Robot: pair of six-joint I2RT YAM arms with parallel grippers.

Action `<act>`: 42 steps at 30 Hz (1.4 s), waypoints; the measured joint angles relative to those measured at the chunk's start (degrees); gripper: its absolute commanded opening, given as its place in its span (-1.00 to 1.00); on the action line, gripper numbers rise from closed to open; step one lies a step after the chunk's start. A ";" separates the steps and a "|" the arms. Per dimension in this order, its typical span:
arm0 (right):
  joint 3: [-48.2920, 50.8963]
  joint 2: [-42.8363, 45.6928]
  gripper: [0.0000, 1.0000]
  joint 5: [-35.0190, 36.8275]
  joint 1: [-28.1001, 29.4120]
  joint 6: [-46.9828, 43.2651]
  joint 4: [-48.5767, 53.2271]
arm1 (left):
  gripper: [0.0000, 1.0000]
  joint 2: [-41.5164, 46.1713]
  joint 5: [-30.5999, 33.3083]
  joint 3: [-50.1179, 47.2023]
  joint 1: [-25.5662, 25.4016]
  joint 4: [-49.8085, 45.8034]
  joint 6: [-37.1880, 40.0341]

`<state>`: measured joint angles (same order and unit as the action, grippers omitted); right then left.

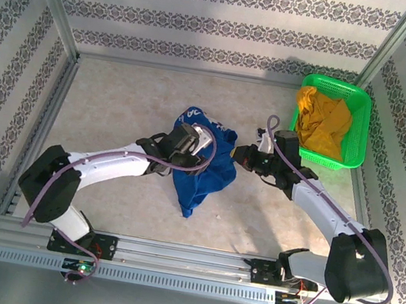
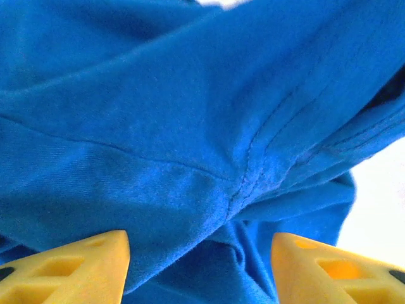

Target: Fold the inside-out t-shirt

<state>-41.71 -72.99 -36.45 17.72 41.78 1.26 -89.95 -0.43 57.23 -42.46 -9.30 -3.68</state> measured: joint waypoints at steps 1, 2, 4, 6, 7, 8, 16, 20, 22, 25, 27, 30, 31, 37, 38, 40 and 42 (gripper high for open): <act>0.00 -0.17 -1.00 0.00 0.00 0.02 -0.15 | 0.25 -1.01 0.87 0.28 -0.22 0.00 1.11; 0.00 -0.31 -1.00 0.00 0.00 0.02 -0.24 | 0.23 -2.23 1.81 0.79 -0.37 0.02 2.14; 0.00 -0.35 -1.00 0.00 0.00 0.02 -0.31 | -0.04 -4.83 3.58 2.32 -0.59 0.00 3.76; -0.02 -0.35 -1.00 0.00 -0.11 0.02 -0.42 | -0.43 -7.65 4.76 4.72 -0.55 -0.17 5.20; -0.02 -0.42 -1.00 0.00 -0.37 0.02 -0.42 | -0.67 -8.94 4.98 6.16 -0.22 -0.22 5.64; -0.02 -0.57 -1.00 0.00 -0.68 0.00 -0.42 | -0.86 -9.73 4.92 7.56 0.13 -0.26 5.92; -1.11 -6.80 -1.00 1.36 -4.17 -0.20 -0.63 | -1.00 -5.05 -11.19 11.89 9.99 -1.20 3.63; -4.04 -11.06 -0.63 1.57 -4.44 -0.70 -0.55 | -1.00 -1.49 -24.35 12.13 14.47 -1.25 -1.99; -6.36 -12.28 -0.24 1.92 -4.48 -1.57 0.15 | -1.00 -0.79 -30.08 12.13 15.23 -0.44 -6.38; -8.48 -11.19 -0.04 3.26 -4.48 -2.58 1.20 | -1.00 -0.74 -36.54 11.87 15.56 3.39 -14.71; -8.63 -7.67 -0.03 5.03 -4.42 -2.99 3.08 | -1.00 -0.74 -39.06 10.80 15.58 7.34 -20.22; -8.98 -0.17 -0.07 7.82 -3.30 -3.72 6.43 | -1.00 -1.22 -41.42 8.41 15.58 13.73 -28.28; -9.44 2.29 -0.09 8.74 -2.56 -4.13 7.26 | -1.00 -1.66 -41.94 7.52 15.58 16.04 -30.88; -13.29 5.86 -0.15 10.25 4.02 -6.29 7.98 | -1.00 -3.87 -43.80 5.22 15.58 23.50 -40.63; -13.75 4.92 -0.12 10.12 4.81 -6.51 7.78 | -1.00 -3.87 -44.15 5.22 15.58 24.35 -41.59; -14.38 2.45 -0.06 10.10 5.86 -7.23 7.17 | -1.00 -3.87 -44.68 5.25 15.58 25.77 -42.86; -14.67 -0.26 -0.04 10.05 6.34 -7.56 6.27 | -1.00 -3.87 -45.05 5.25 15.58 26.45 -43.63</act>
<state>-56.38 -73.25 -26.39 24.05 34.22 7.53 -93.82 -45.47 62.48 -26.87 17.15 -47.31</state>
